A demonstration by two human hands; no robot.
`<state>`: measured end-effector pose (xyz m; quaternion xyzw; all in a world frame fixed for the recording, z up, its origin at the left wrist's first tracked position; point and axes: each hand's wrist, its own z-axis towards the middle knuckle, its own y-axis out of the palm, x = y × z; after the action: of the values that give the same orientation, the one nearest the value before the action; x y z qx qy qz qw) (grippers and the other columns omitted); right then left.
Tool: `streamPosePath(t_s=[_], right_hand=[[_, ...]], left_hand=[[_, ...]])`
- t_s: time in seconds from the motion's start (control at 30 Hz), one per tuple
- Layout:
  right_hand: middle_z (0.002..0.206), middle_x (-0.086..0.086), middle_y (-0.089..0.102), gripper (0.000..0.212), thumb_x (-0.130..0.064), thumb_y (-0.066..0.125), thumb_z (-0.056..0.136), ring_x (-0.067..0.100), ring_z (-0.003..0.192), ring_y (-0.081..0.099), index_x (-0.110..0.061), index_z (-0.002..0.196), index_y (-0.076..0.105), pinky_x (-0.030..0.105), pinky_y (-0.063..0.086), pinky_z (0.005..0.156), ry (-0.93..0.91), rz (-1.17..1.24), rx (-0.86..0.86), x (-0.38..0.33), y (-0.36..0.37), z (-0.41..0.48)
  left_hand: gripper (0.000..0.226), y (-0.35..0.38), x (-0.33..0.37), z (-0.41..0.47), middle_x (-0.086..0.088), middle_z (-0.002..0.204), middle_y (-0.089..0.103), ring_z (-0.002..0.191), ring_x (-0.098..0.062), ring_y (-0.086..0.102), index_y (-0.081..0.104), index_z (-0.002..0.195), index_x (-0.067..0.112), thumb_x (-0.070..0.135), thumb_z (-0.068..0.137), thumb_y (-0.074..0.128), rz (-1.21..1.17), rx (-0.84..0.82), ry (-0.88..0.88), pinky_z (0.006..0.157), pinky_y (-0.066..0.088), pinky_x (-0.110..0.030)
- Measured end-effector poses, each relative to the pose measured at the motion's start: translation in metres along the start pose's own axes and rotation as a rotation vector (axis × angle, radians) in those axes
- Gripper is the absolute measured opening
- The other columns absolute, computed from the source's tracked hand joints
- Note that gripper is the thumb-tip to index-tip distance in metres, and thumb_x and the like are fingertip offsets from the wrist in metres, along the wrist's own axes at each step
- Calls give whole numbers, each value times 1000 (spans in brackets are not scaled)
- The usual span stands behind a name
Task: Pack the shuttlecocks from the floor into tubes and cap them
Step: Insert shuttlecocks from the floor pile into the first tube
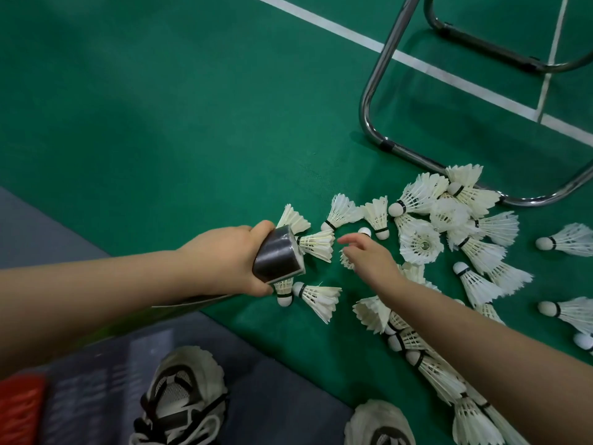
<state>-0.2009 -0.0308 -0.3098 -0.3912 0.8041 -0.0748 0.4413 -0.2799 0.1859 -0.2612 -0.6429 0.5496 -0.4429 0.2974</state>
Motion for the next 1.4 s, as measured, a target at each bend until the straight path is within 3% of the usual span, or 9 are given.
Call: streamPosePath(t_s=[0.13,0.23,0.33,0.43,0.57,0.77,1.03,1.2,1.4], right_hand=[[80,2,54,36,-12,42,90,16,73,47,-29,115,62,30,44,70,96,91,-99,2,6,11],[118,11,56,41,-10,44,91,19,107,53,-28,125,58,32,45,87,140,181,-238,-3,10,15],[146,-1,40,41,-12,46,94,19,132,37,-23,133,50,31,36,99,149,189,-346,-6,16,16],[139,-3,48,39,-8,46,92,16,125,43,-20,127,57,29,36,100,114,196,-260,-6,19,15],[103,-6,66,18,-13,57,90,6,90,57,-17,102,68,24,46,85,-103,241,75,-13,10,7],[71,-2,52,20,-6,62,84,15,72,49,-19,73,53,31,44,73,-251,469,270,-30,4,-10],[68,-8,53,17,-7,52,91,4,62,48,-19,80,49,18,42,65,-284,588,252,-46,17,-38],[67,-14,60,13,-16,46,96,-3,63,53,-20,89,57,16,43,66,-280,552,37,-46,25,-48],[90,13,71,46,-47,43,91,24,88,64,-10,90,70,31,47,88,-265,493,-235,-41,20,-46]], left_hand=[[72,2,-10,1,3,91,56,75,-19,55,32,117,28,58,62,69,-11,4,-6,64,48,-32],[72,2,-13,2,3,92,56,75,-19,56,33,117,27,58,62,69,-17,16,-14,63,47,-31],[72,1,-11,2,2,93,56,76,-19,55,33,118,27,57,63,69,-25,19,-13,62,46,-30],[72,-1,-10,0,3,94,56,77,-18,55,33,118,27,58,63,69,-22,30,-11,62,44,-29],[72,0,-11,-1,2,94,57,78,-19,56,34,117,26,58,63,68,-17,46,-21,63,46,-30],[71,0,-7,-1,1,94,57,79,-21,57,34,117,26,58,63,68,-7,64,-27,65,48,-32],[70,0,1,-1,1,95,57,80,-21,57,34,117,27,59,63,66,20,96,-1,66,50,-34],[66,-7,8,3,1,89,56,76,-22,56,34,112,26,57,64,68,-25,114,-30,67,50,-35],[69,-7,13,2,2,96,58,83,-21,57,34,116,27,58,63,67,-11,154,31,68,49,-35]])
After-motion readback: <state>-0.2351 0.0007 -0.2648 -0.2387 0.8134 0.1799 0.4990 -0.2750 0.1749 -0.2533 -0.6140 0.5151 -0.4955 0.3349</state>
